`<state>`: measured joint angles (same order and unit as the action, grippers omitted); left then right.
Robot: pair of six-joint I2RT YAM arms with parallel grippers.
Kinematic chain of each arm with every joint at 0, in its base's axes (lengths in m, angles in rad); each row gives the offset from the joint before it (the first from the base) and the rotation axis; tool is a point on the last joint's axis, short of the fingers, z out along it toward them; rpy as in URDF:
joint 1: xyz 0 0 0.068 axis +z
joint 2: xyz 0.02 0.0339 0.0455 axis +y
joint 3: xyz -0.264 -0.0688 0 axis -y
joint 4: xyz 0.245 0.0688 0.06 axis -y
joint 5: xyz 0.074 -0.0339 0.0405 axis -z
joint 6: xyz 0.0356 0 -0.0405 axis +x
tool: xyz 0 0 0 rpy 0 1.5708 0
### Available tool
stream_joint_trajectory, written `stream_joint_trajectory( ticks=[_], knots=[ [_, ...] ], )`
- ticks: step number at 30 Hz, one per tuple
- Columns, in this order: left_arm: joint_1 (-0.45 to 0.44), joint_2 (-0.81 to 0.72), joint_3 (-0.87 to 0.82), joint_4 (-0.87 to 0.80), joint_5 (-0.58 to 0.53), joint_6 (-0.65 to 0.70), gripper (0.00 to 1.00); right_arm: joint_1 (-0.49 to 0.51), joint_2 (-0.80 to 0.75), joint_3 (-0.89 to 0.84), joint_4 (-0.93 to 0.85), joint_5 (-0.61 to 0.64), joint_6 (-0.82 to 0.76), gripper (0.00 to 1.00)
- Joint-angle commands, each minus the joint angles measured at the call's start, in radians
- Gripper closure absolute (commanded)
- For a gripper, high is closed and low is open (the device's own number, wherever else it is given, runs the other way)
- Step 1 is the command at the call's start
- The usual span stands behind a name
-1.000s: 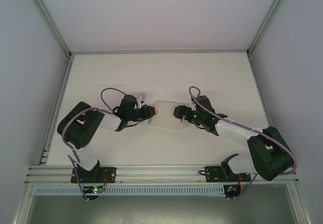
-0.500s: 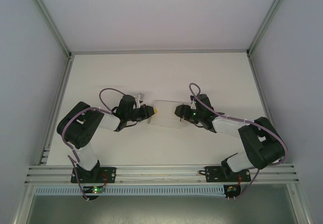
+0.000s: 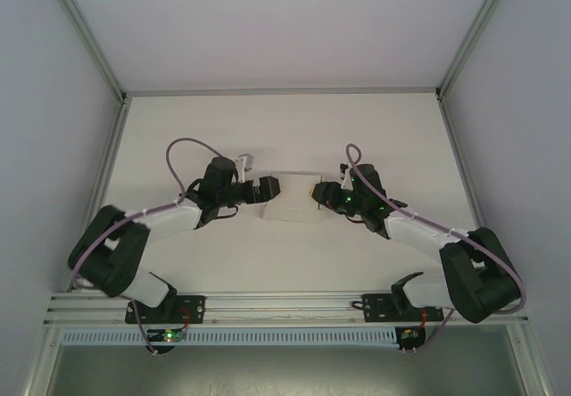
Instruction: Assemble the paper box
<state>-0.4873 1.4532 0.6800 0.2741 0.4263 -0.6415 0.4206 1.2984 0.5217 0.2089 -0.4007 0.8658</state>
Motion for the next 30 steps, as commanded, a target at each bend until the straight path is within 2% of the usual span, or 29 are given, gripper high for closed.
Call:
stream_joint_trajectory(
  ticks=[1,5,9,11,15,17,23,26,30],
  knots=[
    [-0.064,-0.123,0.083,-0.283,-0.175,0.260,0.00,-0.024,-0.042,0.002,-0.067,-0.045,0.011,0.64],
    [-0.199,-0.206,0.141,-0.438,-0.227,0.563,0.00,-0.047,-0.082,0.048,-0.213,-0.068,0.003,0.63],
    [-0.388,-0.216,0.158,-0.529,-0.353,0.864,0.00,-0.072,-0.120,0.086,-0.320,-0.103,0.003,0.62],
    [-0.462,-0.193,0.173,-0.556,-0.435,0.942,0.00,-0.094,-0.125,0.106,-0.367,-0.144,0.020,0.62],
    [-0.570,-0.087,0.237,-0.587,-0.641,1.038,0.00,-0.107,-0.109,0.132,-0.461,-0.219,0.073,0.63],
    [-0.607,-0.039,0.247,-0.551,-0.735,1.087,0.00,-0.113,-0.087,0.142,-0.511,-0.266,0.094,0.62],
    [-0.648,0.081,0.251,-0.416,-0.916,1.182,0.00,-0.130,0.021,0.213,-0.721,-0.374,0.029,0.62],
    [-0.651,0.098,0.231,-0.343,-0.974,1.211,0.00,-0.137,0.053,0.242,-0.797,-0.389,0.006,0.62],
    [-0.651,0.099,0.225,-0.334,-0.947,1.207,0.00,-0.138,0.073,0.248,-0.807,-0.433,0.040,0.62]
  ],
)
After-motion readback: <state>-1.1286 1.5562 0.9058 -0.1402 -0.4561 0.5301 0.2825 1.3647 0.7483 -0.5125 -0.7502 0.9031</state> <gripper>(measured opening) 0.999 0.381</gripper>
